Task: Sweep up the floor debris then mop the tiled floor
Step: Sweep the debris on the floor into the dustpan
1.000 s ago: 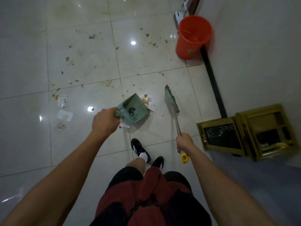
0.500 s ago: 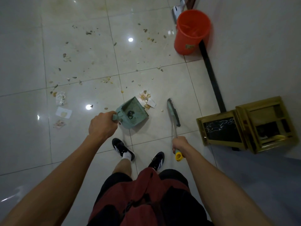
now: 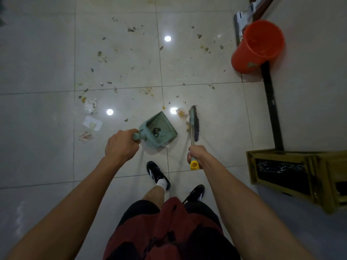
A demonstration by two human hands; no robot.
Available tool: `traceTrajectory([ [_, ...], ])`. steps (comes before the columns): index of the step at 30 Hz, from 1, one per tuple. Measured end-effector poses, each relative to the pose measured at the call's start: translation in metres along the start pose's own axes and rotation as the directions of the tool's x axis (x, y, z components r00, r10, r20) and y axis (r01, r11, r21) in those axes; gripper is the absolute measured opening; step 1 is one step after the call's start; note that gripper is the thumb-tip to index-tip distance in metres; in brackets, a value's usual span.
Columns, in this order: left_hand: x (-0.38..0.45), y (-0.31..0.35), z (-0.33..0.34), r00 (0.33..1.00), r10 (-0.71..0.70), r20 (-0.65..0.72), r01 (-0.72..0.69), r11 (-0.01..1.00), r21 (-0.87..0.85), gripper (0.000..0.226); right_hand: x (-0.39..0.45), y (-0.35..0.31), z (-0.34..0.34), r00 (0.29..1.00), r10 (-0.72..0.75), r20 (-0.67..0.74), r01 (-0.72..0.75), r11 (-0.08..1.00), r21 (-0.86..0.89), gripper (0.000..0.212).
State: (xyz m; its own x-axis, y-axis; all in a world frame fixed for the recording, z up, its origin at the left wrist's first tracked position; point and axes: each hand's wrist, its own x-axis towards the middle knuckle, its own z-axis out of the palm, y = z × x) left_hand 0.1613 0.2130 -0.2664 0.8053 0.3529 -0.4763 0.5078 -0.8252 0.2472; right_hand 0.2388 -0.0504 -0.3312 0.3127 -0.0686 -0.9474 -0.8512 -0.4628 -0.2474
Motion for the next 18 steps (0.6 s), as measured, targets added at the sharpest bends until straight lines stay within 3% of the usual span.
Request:
traceTrajectory([
  [3,0.016,-0.024,-0.011,1.000,-0.022,0.013,0.022,0.999,-0.024,0.011,0.009,-0.031,0.030,0.998,0.051,-0.023,-0.049,0.994,0.094,0.013],
  [8,0.026,-0.054,-0.023,0.998,-0.066,0.000,0.066,0.997,-0.048,0.017,0.011,-0.069,0.059,1.000,-0.005,-0.003,0.005,1.000,0.019,0.012],
  [13,0.025,-0.064,-0.027,0.989,-0.143,-0.027,0.140,0.986,-0.088,0.021,0.012,-0.091,0.064,1.000,0.019,0.010,-0.019,0.999,0.041,0.029],
  [18,0.016,-0.052,-0.025,0.973,-0.225,-0.058,0.217,0.968,-0.127,0.022,0.014,-0.108,0.052,0.997,-0.007,0.071,0.009,1.000,-0.030,0.025],
])
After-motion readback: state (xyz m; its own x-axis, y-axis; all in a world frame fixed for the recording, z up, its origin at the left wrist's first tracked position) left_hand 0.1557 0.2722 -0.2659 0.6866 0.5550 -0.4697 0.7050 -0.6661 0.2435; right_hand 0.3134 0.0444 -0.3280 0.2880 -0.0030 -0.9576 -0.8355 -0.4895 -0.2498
